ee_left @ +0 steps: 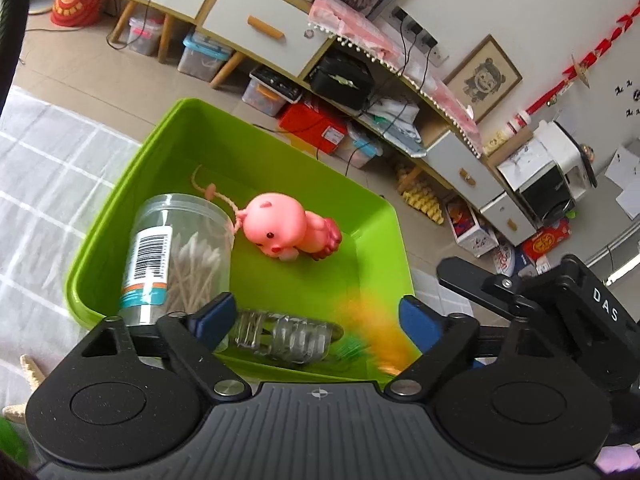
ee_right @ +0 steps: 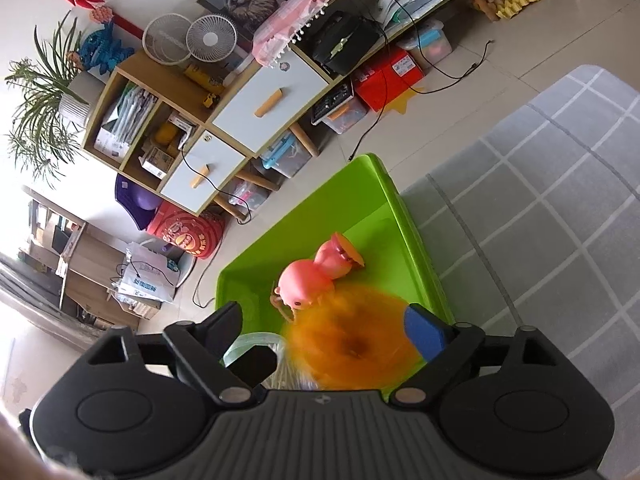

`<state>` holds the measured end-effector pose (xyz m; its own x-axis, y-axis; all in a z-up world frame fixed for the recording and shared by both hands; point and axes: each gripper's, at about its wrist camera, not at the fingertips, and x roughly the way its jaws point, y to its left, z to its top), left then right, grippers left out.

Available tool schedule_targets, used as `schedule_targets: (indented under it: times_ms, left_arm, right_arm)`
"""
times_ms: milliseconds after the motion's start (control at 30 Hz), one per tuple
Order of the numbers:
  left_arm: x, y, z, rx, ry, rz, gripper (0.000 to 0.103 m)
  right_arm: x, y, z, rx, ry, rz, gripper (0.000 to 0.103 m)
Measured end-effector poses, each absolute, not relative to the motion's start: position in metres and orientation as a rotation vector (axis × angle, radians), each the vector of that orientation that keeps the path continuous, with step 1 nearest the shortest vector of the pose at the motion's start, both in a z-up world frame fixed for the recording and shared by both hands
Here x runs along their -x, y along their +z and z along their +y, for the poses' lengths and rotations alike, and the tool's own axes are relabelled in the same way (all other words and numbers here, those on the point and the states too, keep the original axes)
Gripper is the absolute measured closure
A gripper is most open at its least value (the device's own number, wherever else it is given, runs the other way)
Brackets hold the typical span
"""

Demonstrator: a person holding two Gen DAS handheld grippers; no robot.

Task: Organize rigid objects
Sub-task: 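Carry the orange toy and hair clip into the green bin and release both, then withdraw both tools from the bin toward the remaining toys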

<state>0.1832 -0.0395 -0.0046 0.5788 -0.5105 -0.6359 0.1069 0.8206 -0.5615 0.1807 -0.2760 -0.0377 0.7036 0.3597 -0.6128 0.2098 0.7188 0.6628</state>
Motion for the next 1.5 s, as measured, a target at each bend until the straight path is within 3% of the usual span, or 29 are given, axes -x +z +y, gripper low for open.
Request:
schedule_targets:
  times_ms: [767,1500]
  left_arm:
    - [-0.140,0.016,-0.012,0.450,-0.340,0.902,0.002]
    - [-0.095,-0.014,0.015,0.268,-0.127,0.945,0.002]
  right_arm:
    - [-0.132,-0.006,-0.259,-0.718,0.077,0.828,0.028]
    - [-0.092,-0.038,-0.242,-0.498,-0.019,0.936,0.028]
